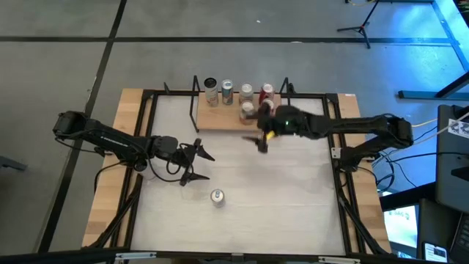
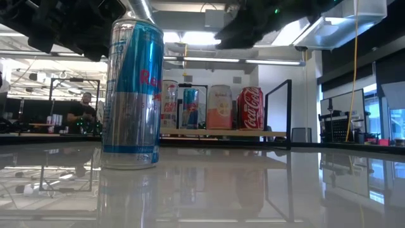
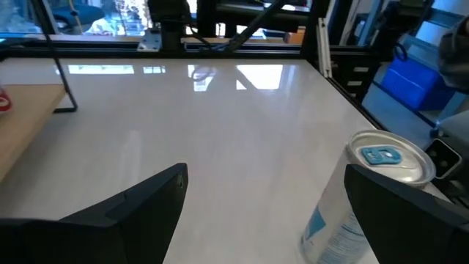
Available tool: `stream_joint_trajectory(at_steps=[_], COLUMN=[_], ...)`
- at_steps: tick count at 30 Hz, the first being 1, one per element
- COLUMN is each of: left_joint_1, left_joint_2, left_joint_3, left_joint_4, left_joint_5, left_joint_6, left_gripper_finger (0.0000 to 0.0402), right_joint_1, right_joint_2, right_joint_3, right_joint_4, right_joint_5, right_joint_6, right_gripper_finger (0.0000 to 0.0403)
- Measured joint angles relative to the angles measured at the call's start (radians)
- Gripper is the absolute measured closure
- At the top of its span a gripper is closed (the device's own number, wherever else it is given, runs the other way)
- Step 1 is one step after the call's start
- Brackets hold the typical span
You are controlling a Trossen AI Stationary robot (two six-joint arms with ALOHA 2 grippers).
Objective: Place canned beverage on shelf
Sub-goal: Put the blue soda can align with the other blue soda can on the shelf
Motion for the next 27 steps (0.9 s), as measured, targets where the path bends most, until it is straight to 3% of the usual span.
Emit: stream_joint_trajectory(at_steps=[3,10,18,27], left_joint_1=[-0.021,-0.121,-0.296,-0.427], left_joint_2=[0.008,0.008,0.019,0.145], left_joint_3=[0.0,0.0,0.0,0.0], left_joint_4=[0.008,0.006,-0.103,-0.043], left_joint_5=[-0.038,-0.239,-0.363,-0.496], left_joint_6=[-0.009,-0.11,-0.264,-0.386], left_gripper_finger=[0.0044,0.0044,0.0044,0.0044], right_joint_1=[0.093,0.307,0.482,0.583], right_joint_2=[0.023,0.101,0.179,0.292], right_joint_3=[0.0,0.0,0.0,0.0], right_joint_4=[0.004,0.007,-0.003,0.089], right_joint_5=[-0.024,-0.01,0.086,0.26], right_joint_6=[0.02,0.056,0.157,0.29], right_gripper_finger=[0.0063,0.0063,0.0063,0.0063])
